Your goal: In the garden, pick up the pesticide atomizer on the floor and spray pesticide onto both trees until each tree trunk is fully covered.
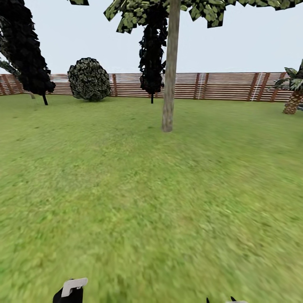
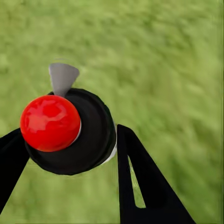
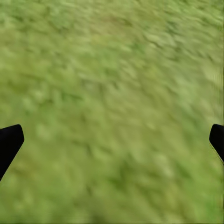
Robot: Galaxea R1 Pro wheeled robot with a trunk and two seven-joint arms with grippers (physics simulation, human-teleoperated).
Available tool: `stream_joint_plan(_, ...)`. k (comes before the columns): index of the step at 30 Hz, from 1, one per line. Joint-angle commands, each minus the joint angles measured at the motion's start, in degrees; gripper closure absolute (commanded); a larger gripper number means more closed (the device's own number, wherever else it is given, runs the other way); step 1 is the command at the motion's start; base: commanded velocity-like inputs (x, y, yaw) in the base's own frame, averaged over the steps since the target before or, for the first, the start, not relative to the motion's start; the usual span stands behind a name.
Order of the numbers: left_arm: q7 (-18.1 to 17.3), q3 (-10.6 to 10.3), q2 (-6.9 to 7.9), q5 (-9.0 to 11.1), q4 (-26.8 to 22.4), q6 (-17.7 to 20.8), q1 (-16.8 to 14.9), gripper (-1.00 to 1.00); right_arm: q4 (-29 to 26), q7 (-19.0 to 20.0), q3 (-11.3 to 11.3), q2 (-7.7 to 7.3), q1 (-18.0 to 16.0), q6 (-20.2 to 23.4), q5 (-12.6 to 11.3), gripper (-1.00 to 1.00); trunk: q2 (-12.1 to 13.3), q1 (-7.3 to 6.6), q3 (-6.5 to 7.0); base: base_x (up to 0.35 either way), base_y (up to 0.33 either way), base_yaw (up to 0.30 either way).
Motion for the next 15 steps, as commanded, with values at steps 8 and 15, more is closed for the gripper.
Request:
stream_joint_plan(8,0.08,0.07,-0.01,0.11,0.02,-0.19,-0.03,1.00,0.04,-0.01,-0.20,0.03,-0.03,-0.16,0.48,-1.00,-0.02,0.02,-0.05,0.337,-0.078,0.000)
stream_joint_plan(15,0.08,0.07,-0.01,0.05,0.02,-0.19,-0.03,1.00,0.04,-0.01,-0.20,0.03,-0.03,-0.17,0.48,-1.00,-0.02,0.02,-0.05,0.337,-0.079,0.000)
